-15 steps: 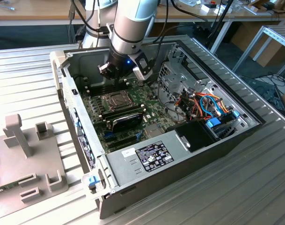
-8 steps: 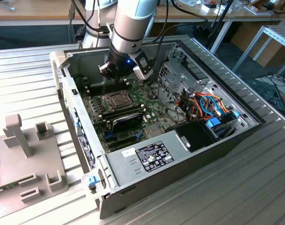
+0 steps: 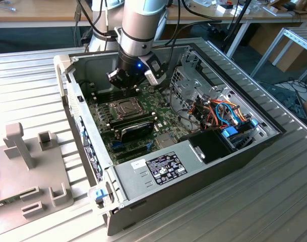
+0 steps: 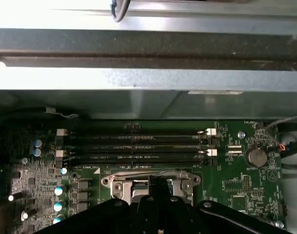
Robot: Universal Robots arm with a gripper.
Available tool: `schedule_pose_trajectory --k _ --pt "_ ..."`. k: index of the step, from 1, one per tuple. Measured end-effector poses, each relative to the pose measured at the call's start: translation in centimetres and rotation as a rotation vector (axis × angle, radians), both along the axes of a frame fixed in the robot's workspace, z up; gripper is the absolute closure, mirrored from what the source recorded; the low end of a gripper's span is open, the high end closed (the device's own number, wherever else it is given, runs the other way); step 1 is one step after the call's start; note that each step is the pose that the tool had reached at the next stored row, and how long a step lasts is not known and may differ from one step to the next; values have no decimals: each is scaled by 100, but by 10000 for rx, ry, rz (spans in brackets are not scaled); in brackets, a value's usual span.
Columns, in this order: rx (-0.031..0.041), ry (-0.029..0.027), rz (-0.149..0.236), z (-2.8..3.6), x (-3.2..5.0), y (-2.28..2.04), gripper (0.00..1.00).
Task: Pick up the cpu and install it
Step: 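Install the first cpu locking lever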
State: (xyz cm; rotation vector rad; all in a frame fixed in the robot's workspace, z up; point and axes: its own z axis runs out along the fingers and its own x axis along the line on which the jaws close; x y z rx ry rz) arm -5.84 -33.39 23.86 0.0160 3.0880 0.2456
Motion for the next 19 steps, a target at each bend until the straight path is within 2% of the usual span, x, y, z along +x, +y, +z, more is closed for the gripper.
schedule_pose_trajectory --k 2,3,12,14,17,19 --pt "5 -4 -1 97 0 0 89" --pt "5 -3 0 123 0 0 89" --pt "4 -4 -1 127 0 0 89" --pt "-14 -3 0 128 0 -1 89" --pt "-215 -4 2 127 0 -4 89" --pt "-280 -4 0 127 0 -8 89"
